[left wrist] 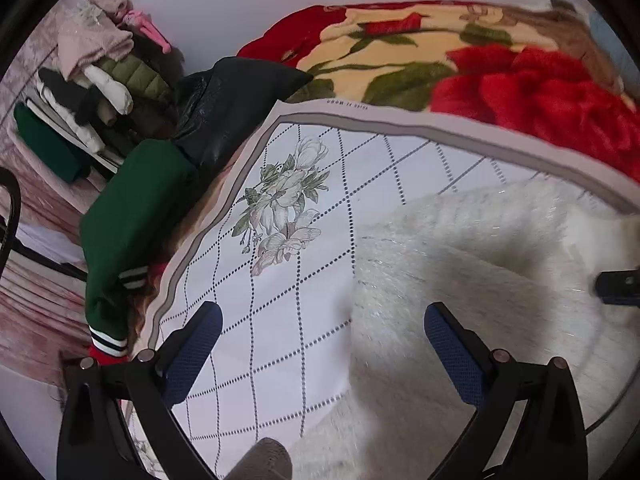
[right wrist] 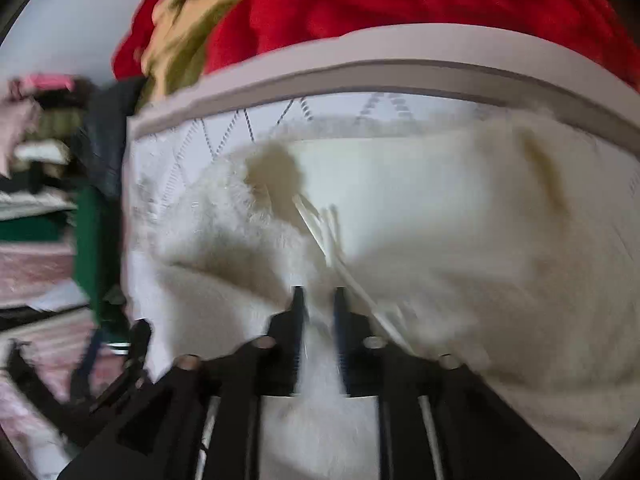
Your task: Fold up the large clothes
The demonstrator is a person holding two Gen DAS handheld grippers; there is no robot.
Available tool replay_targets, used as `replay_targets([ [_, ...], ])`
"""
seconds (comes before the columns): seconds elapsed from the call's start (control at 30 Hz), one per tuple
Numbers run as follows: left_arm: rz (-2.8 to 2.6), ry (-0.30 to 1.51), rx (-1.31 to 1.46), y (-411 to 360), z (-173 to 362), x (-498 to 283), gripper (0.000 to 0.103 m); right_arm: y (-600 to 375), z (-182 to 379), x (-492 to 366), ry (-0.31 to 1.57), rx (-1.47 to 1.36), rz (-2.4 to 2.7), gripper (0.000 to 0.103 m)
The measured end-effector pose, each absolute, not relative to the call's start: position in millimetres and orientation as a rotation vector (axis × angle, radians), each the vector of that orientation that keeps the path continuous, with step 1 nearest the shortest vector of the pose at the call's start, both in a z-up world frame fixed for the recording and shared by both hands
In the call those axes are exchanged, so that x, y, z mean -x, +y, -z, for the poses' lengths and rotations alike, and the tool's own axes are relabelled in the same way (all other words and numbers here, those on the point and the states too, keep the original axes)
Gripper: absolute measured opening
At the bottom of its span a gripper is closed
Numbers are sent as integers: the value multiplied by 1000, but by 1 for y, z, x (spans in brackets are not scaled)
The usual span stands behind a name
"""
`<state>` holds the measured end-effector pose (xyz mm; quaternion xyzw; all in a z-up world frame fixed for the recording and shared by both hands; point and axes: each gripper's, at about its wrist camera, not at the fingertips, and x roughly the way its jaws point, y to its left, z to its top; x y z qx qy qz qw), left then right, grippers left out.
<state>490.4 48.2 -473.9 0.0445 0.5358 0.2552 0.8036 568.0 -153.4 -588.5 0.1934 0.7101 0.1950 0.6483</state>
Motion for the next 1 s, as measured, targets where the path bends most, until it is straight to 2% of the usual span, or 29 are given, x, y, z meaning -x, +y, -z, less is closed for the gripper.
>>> replay_targets([
  [0.03, -533, 1143, -87, 44, 467, -485, 103, -176, 573, -558, 1592, -454, -429, 40],
  [0.1, -499, 1141, -77, 34, 457, -470, 103, -221, 543, -529, 1534, -476, -376, 48],
  [0.2, -450, 1168, -75, 13, 452, -443, 103, -298, 516, -468, 1510, -461, -214, 50],
  [0.23, -429, 1187, -73, 4, 454, -433, 103, -319, 516, -446, 1521, -409, -148, 55],
  [0.33, -362, 1258, -99, -28, 470, -402, 103, -359, 545, -384, 1622, -314, -25, 59],
  [0.43, -306, 1312, -141, -59, 491, -375, 103, -372, 593, -342, 1722, -340, -40, 59],
  [0.47, -288, 1327, -166, -69, 499, -367, 103, -372, 612, -328, 1741, -336, -39, 59],
  [0.5, -278, 1331, -185, -75, 502, -361, 103, -370, 621, -321, 1736, -344, -41, 46],
  [0.53, -271, 1332, -207, -81, 506, -354, 103, -370, 626, -314, 1713, -371, -35, 26],
  [0.57, -261, 1337, -229, -85, 508, -347, 103, -373, 626, -307, 1675, -446, -30, 12],
  [0.6, -252, 1341, -241, -87, 509, -343, 103, -373, 624, -301, 1658, -523, -40, 6],
  [0.73, -224, 1325, -307, -88, 499, -324, 103, -368, 614, -261, 1629, -769, -44, 6],
  [0.87, -216, 1320, -370, -89, 494, -311, 103, -352, 627, -216, 1742, -956, -106, 7],
  [0.97, -215, 1313, -377, -90, 501, -309, 103, -363, 623, -208, 1779, -833, -47, 15],
  [1.0, -215, 1306, -378, -92, 505, -309, 103, -370, 619, -212, 1751, -789, -30, 27],
])
